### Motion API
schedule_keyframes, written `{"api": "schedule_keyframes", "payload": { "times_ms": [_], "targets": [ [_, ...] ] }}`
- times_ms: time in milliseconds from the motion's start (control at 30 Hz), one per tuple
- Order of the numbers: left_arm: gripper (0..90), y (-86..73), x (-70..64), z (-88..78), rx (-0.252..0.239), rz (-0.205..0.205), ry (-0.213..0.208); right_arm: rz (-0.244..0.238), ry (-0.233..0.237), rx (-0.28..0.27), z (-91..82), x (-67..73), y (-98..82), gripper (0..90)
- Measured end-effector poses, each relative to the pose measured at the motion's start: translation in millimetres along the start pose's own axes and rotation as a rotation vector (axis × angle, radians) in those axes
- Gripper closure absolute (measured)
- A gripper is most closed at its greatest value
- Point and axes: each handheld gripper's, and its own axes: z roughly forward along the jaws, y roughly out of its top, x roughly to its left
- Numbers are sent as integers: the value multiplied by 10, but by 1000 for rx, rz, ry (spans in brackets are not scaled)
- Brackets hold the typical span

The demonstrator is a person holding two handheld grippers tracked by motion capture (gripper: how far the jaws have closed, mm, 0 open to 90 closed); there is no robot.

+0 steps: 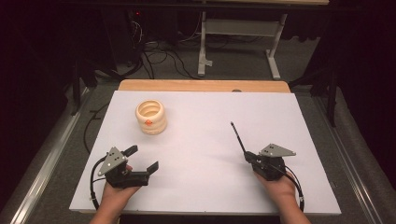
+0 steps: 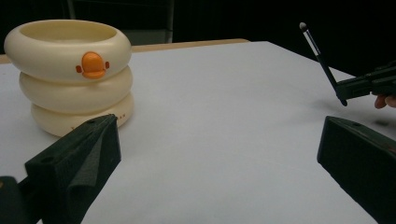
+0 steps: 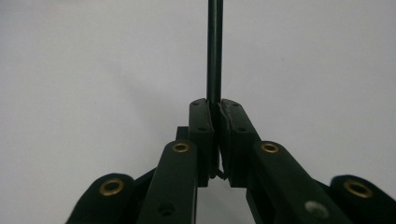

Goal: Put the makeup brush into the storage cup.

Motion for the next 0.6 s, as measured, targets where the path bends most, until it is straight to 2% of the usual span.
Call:
{"api": "schedule_keyframes", "payload": {
  "times_ms": [267,600],
  "targets": [
    [1,1,6,-1,-5,-10,-2,-3,-9,-45,-2,-5,-35,862],
    [1,-1,8,6,-5,-13,-8,24,-22,-93,-5,-20,-76,862]
  ]
}}
